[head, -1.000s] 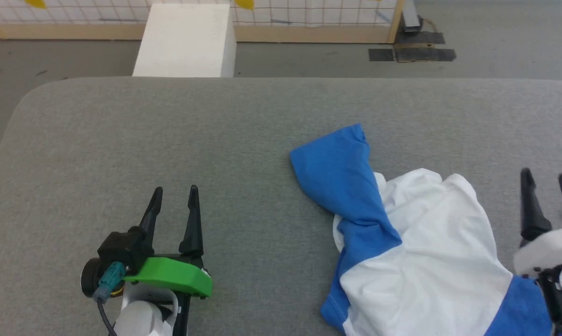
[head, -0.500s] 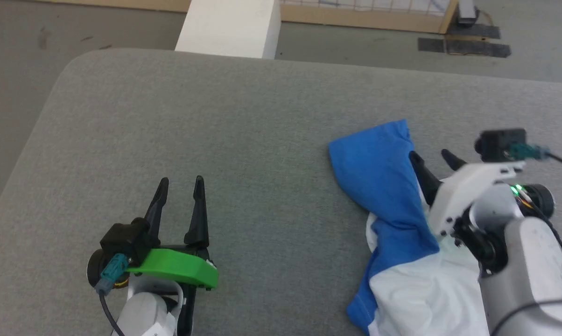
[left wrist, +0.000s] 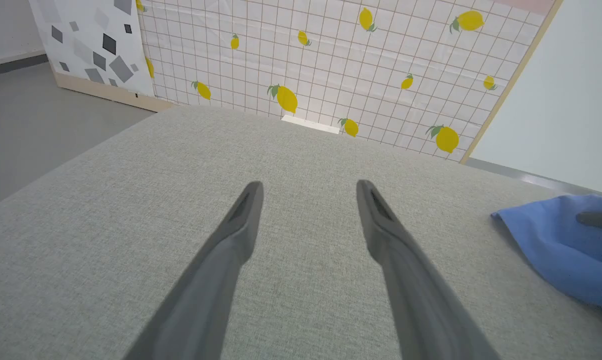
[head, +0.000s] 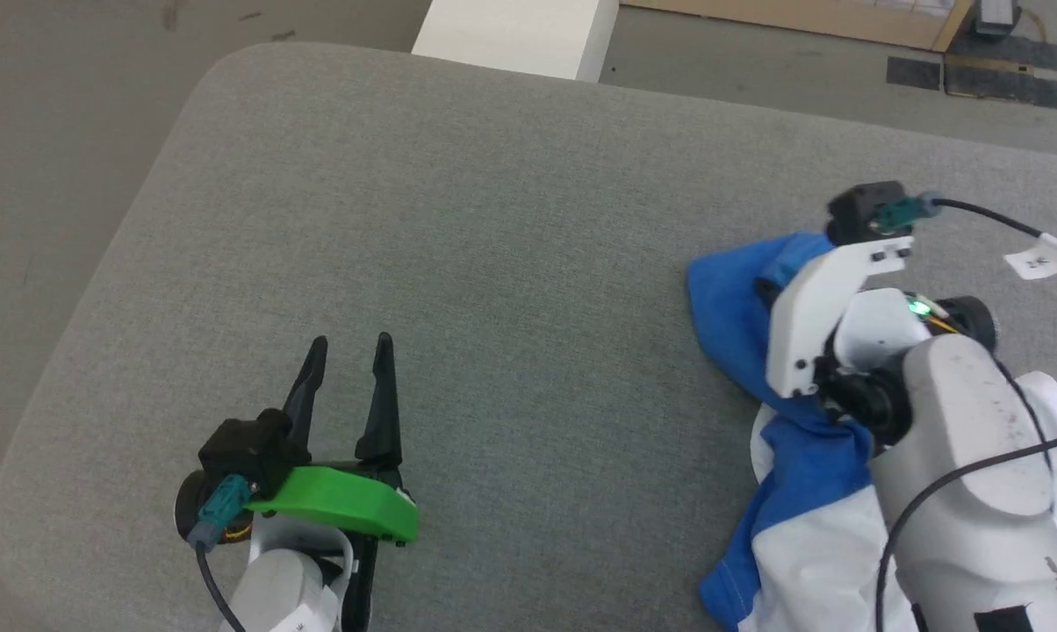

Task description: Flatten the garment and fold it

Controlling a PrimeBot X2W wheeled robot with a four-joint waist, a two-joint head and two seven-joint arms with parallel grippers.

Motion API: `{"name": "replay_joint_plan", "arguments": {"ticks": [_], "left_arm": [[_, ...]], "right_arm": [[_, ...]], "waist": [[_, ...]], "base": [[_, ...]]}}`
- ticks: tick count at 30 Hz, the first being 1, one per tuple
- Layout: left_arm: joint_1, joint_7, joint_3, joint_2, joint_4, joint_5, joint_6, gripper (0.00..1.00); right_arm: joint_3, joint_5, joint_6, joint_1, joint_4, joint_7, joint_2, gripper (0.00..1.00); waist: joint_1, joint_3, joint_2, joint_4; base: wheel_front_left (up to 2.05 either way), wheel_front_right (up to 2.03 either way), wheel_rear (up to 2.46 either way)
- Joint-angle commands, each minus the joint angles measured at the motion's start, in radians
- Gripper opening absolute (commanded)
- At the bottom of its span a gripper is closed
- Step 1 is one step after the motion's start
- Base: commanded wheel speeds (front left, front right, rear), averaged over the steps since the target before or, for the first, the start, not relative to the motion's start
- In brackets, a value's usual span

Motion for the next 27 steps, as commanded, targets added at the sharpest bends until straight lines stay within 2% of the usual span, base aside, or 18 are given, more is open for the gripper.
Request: {"name": "replay_joint_plan", "arguments": {"ticks": [1, 5, 8, 10, 11, 12, 16, 20, 22, 23, 27], "left_arm": [[-0.002, -0.005, 0.006, -0.002, 0.001, -0.009, 0.006, 1.0], [0.01, -0.005, 0.027, -0.002, 0.0, 0.004, 0.007, 1.0], [0.022, -0.005, 0.047, -0.002, -0.005, 0.015, 0.007, 1.0], [0.028, -0.005, 0.056, -0.002, -0.006, 0.022, 0.004, 1.0], [0.03, -0.005, 0.059, -0.002, -0.006, 0.025, 0.003, 1.0], [0.032, -0.005, 0.063, -0.002, -0.006, 0.027, 0.001, 1.0], [0.041, -0.005, 0.071, -0.002, -0.008, 0.036, -0.006, 1.0], [0.056, -0.005, 0.08, -0.002, -0.004, 0.047, -0.013, 1.0], [0.063, -0.005, 0.082, -0.002, -0.002, 0.051, -0.014, 1.0], [0.072, -0.005, 0.08, -0.002, 0.003, 0.057, -0.02, 1.0], [0.08, -0.005, 0.076, -0.001, 0.009, 0.067, -0.028, 1.0]], "right_arm": [[0.043, 0.015, -0.001, -0.011, -0.024, -0.025, 0.0, 0.0], [0.256, 0.077, -0.001, 0.039, -0.137, -0.057, 0.0, 0.0], [0.444, 0.137, -0.001, 0.113, -0.24, -0.045, 0.0, 0.0], [0.531, 0.169, -0.001, 0.167, -0.281, -0.032, 0.0, 0.0], [0.561, 0.18, -0.001, 0.189, -0.293, -0.026, 0.0, 0.33], [0.592, 0.191, -0.001, 0.214, -0.303, -0.024, 0.0, 1.0], [0.625, 0.208, -0.001, 0.271, -0.33, -0.049, 0.0, 1.0], [0.554, 0.23, -0.001, 0.304, -0.413, -0.142, 0.0, 1.0], [0.478, 0.219, -0.001, 0.324, -0.468, -0.202, 0.0, 1.0], [0.334, 0.175, -0.001, 0.369, -0.566, -0.284, 0.0, 1.0], [0.148, 0.064, -0.001, 0.445, -0.674, -0.354, 0.0, 1.0]], "waist": [[0.0, -0.016, 0.0, -0.003], [0.0, -0.046, 0.0, -0.023], [0.0, -0.067, 0.0, -0.047], [0.0, -0.08, 0.0, -0.059], [0.0, -0.084, 0.0, -0.064], [0.0, -0.09, 0.0, -0.071], [0.0, -0.106, 0.0, -0.094], [0.0, -0.125, 0.0, -0.119], [0.0, -0.134, 0.0, -0.131], [0.0, -0.144, 0.0, -0.148], [0.0, -0.15, 0.0, -0.176]], "base": [[0.0, 0.0, 0.0], [0.0, 0.0, 0.0], [0.0, 0.0, 0.0], [0.0, 0.0, 0.0], [0.0, 0.0, 0.0], [0.0, 0.0, 0.0], [0.0, 0.0, 0.0], [0.0, 0.0, 0.0], [0.0, 0.0, 0.0], [0.0, 0.0, 0.0], [0.0, 0.0, 0.0]]}}
